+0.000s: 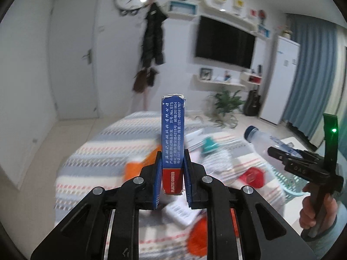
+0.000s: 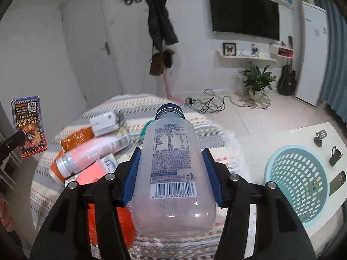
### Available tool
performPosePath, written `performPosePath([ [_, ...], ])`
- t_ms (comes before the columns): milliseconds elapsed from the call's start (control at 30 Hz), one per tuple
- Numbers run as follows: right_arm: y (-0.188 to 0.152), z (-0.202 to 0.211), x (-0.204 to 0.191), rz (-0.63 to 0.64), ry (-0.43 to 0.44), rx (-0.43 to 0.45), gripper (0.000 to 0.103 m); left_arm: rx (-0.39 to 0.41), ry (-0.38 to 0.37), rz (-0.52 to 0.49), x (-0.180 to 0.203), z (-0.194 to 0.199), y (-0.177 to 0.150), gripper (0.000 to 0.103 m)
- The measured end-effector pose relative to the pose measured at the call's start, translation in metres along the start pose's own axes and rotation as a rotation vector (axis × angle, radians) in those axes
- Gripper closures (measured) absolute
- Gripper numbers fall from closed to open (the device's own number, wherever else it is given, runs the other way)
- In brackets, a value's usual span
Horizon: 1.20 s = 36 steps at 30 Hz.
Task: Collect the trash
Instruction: 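Carry both items to the blue basket and open both tools to drop them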
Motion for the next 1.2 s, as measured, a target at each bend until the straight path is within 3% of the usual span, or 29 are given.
performPosePath([
  [167, 0.015, 0.019, 0.052, -0.069, -0.057, 0.068, 0.050, 0.018, -0.090, -0.071, 0.064, -0.020, 0.035, 0.087],
  [400, 0.015, 0.029, 0.167, -0.213, -0.202, 0.093, 0.050, -0.025, -0.261, -0.175, 0.184, -0.076, 0.060, 0.087],
  [533, 0.003, 0.026, 0.234, -0.302, -0.291, 0.064, 0.050, -0.082, -0.384, -0.172, 0.244, -0.113, 0.053, 0.087],
  [733, -0.025, 0.012, 0.301, -0.398, -0.374, -0.005, 0.050, -0.172, -0.541, -0.164, 0.317, -0.168, 0.025, 0.087],
  [1067, -0.064, -0.016, 0.352, -0.491, -0.412, -0.105, 0.050, -0.327, -0.624, -0.178, 0.388, -0.230, -0.026, 0.086],
  [1133, -0.066, -0.017, 0.357, -0.506, -0.411, -0.104, 0.050, -0.342, -0.635, -0.181, 0.392, -0.233, -0.032, 0.079],
  [1167, -0.065, -0.018, 0.357, -0.510, -0.409, -0.100, 0.049, -0.349, -0.632, -0.179, 0.392, -0.235, -0.034, 0.057],
  [1200, -0.064, -0.017, 0.358, -0.511, -0.410, -0.095, 0.047, -0.347, -0.624, -0.172, 0.389, -0.233, -0.033, 0.046],
])
Point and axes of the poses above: each gripper's, at about its wrist camera, not at the fingertips, and z roughly against the way its jaws point, x to its right, y to its top, the point moved 7 cm from there along -z, roughly the way its jaws point, and after that the axes turned 10 degrees about -z, right-handed, at the moved point
